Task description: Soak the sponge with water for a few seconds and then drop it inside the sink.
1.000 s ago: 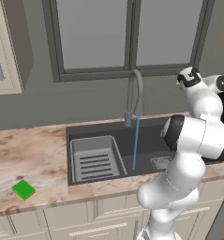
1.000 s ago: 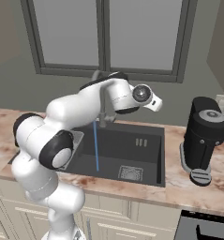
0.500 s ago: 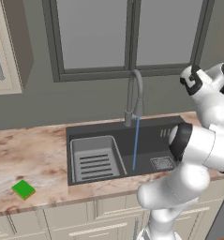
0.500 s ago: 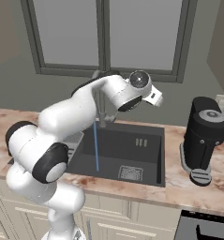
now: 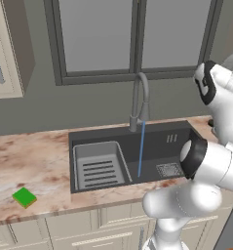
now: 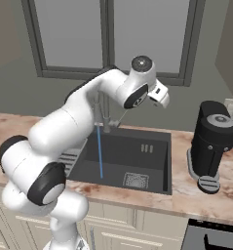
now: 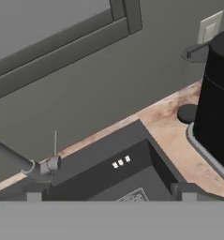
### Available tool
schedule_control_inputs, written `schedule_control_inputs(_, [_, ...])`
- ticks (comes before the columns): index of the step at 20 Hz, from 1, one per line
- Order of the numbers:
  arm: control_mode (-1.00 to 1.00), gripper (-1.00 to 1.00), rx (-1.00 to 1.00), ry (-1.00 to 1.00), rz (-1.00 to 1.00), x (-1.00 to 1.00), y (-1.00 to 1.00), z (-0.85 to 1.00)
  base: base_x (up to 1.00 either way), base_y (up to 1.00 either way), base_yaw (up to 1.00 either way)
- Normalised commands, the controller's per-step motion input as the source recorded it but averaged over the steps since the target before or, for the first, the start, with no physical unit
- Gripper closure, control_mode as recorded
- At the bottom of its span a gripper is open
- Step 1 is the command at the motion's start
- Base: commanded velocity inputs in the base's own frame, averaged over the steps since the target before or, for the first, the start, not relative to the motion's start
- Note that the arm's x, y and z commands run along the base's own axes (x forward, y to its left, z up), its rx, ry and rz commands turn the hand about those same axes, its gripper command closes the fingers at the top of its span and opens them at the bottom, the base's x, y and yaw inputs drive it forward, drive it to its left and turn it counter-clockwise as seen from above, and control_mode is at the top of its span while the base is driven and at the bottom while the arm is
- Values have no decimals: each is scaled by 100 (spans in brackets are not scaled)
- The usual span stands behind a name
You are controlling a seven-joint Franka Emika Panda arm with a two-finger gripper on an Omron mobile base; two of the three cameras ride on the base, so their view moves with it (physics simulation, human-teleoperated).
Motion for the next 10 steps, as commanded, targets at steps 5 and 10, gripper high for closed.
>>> schedule_control_inputs(5, [-100, -100, 0, 0, 0, -33, 21, 0, 0, 0, 0])
schedule_control_inputs(10, [-100, -100, 0, 0, 5, -27, 41, 0, 0, 0, 0])
